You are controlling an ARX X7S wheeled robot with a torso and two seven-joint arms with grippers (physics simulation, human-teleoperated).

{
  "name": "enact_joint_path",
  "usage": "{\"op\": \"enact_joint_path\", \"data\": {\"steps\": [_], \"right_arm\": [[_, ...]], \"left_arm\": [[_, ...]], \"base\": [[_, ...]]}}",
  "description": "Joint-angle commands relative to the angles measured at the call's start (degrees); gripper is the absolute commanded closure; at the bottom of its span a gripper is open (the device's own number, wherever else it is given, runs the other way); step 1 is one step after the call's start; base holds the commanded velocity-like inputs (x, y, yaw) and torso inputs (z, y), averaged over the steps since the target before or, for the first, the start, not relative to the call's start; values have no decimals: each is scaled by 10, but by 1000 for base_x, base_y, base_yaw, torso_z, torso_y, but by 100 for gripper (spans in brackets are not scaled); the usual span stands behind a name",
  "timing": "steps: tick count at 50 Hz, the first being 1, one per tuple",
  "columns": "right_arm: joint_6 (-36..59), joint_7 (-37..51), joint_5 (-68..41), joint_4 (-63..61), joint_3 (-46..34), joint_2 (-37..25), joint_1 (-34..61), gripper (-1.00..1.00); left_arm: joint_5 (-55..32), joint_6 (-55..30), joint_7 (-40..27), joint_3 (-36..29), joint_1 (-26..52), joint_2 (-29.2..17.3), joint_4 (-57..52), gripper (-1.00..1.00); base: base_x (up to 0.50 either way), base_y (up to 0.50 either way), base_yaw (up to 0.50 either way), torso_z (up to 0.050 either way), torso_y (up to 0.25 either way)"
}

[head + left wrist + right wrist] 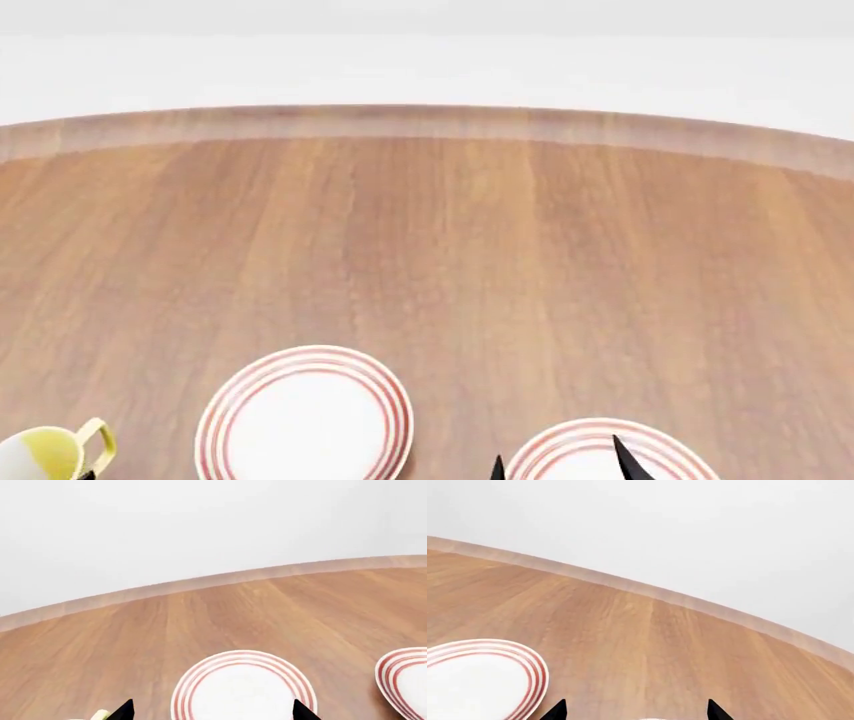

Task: Put the white mug on the left plate.

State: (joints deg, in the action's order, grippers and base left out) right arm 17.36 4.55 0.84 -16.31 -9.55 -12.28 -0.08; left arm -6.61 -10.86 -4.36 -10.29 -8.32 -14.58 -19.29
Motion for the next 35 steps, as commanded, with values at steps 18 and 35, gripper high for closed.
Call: {"op": "enact_joint_path", "data": {"steps": [18,35], "right_arm": [[-8,9,-9,12,-12,-5,0,-100],[-15,14,-13,24,-17,-8,3,-100]], "left_arm": [[29,227,62,0,-210,-114,-13,-100],[50,308,82,-8,-283,-153,27,-100]], "base": [[0,0,0,0,0],[0,0,0,0,0]]}}
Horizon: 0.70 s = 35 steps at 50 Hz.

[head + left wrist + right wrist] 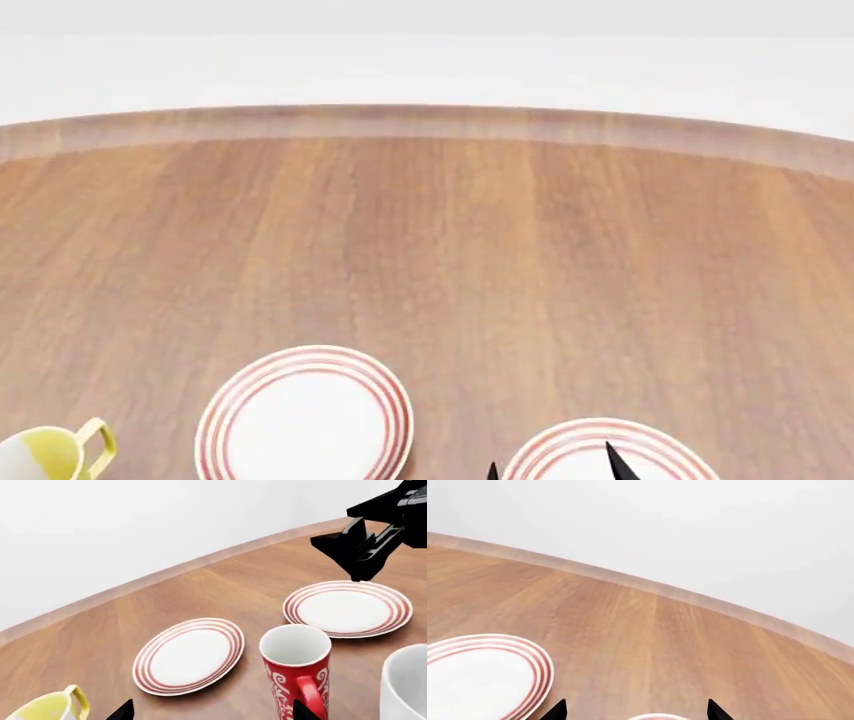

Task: Put the white mug on the left plate.

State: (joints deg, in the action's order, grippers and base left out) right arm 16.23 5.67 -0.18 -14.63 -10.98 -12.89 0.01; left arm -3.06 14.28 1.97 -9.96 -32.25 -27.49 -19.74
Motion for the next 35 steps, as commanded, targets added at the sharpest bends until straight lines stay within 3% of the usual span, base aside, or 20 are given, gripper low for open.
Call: {"op": "enact_joint_path", "data": {"steps": [1,13,24,35], "right_arm": [[-2,3,-4,5,-3,-2,1,-100],[-1,7,-7,4,-7,-4,3,-100],[-2,10,-11,4,-8,-7,2,-100],[0,15,-12,0,-10,-11,1,-100]], "left_arm": [[25,57,21,-17,-45,-26,40,-100],[102,93,24,-49,-51,-36,95,-100],[114,120,30,-68,-62,-49,122,-100],[123,124,48,-97,-20,-37,167,-100]], "base": [[0,0,0,0,0],[0,0,0,0,0],[0,0,0,0,0],[0,0,0,0,0]]}}
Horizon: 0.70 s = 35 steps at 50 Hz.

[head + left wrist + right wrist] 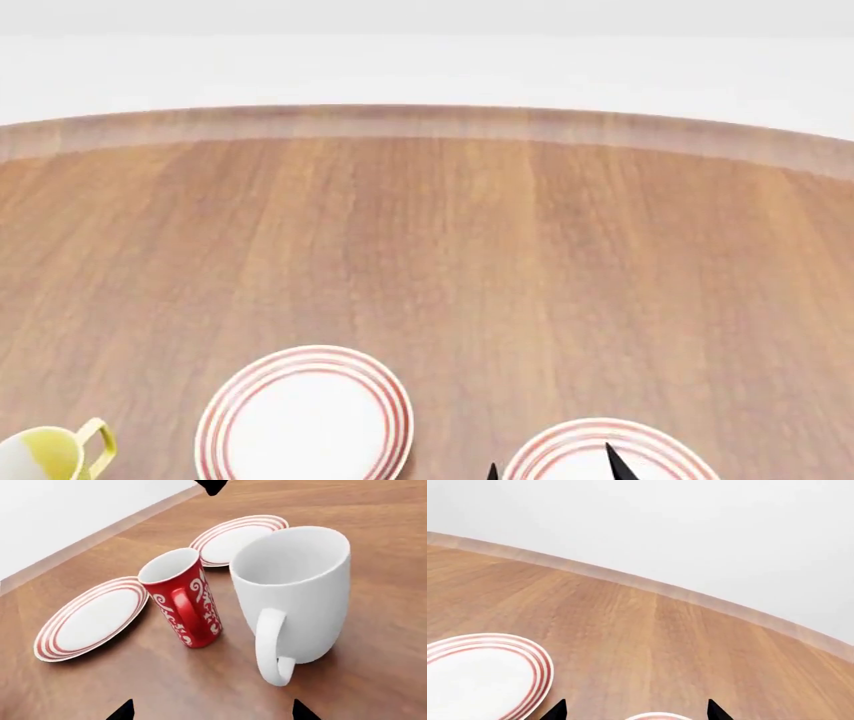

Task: Put the white mug on the left plate.

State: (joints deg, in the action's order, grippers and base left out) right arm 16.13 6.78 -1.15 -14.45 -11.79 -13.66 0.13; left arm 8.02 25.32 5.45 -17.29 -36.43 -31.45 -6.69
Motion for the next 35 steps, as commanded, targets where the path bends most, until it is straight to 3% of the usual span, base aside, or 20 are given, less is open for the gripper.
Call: {"op": "enact_joint_path", "data": {"steps": [1,30,35], "right_arm": [[1,4,-2,-1,-2,-3,0,-100],[6,11,-10,-17,-8,-10,0,-100],[5,12,-10,-17,-10,-11,0,-100]], "left_arm": [[12,14,15,-25,23,3,37,-100],[-17,40,64,-73,96,16,102,-100],[-47,44,98,-87,109,9,114,-100]], "base": [[0,0,0,0,0],[0,0,0,0,0],[0,0,0,0,0]]}}
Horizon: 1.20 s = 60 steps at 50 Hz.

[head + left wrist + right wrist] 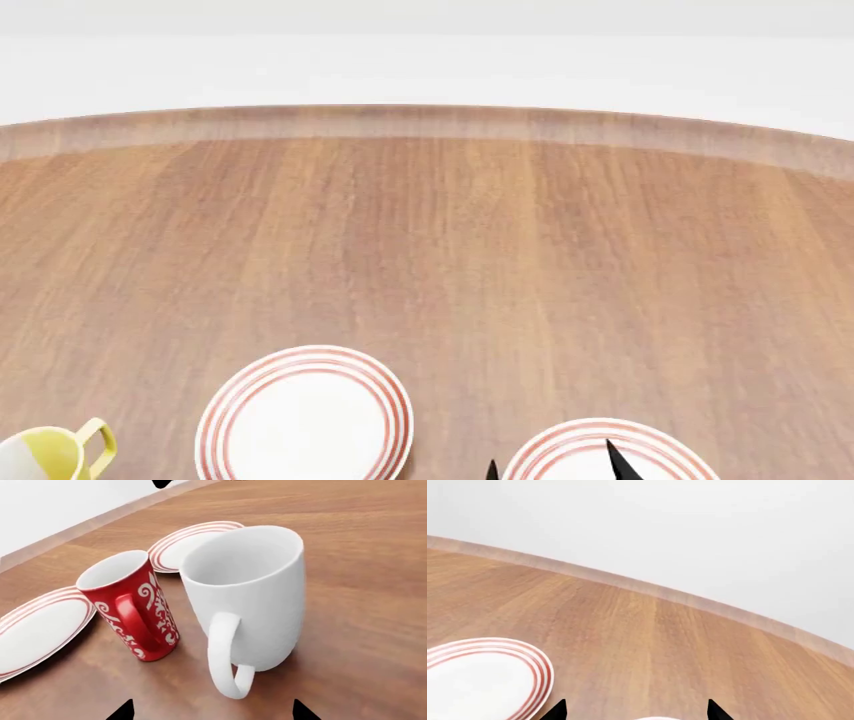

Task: Put the white mug on the left plate.

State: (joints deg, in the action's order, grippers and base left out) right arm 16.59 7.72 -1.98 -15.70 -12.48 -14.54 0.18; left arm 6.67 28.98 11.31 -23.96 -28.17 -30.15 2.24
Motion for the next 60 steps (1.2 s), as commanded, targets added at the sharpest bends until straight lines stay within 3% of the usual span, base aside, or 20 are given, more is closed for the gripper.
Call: {"op": "enact_joint_path", "data": {"steps": [1,32,60], "right_arm": [[0,3,-2,-4,-3,-3,-1,-100],[-5,10,-7,2,-10,-8,1,-100],[-1,17,-15,-13,-12,-14,-1,-100]], "left_arm": [[-34,2,38,-19,27,-5,21,-100],[-53,-75,84,-35,75,-15,-15,-100],[-56,-72,109,-60,117,3,32,-100]], "base": [[0,0,0,0,0],[0,0,0,0,0],[0,0,0,0,0]]}}
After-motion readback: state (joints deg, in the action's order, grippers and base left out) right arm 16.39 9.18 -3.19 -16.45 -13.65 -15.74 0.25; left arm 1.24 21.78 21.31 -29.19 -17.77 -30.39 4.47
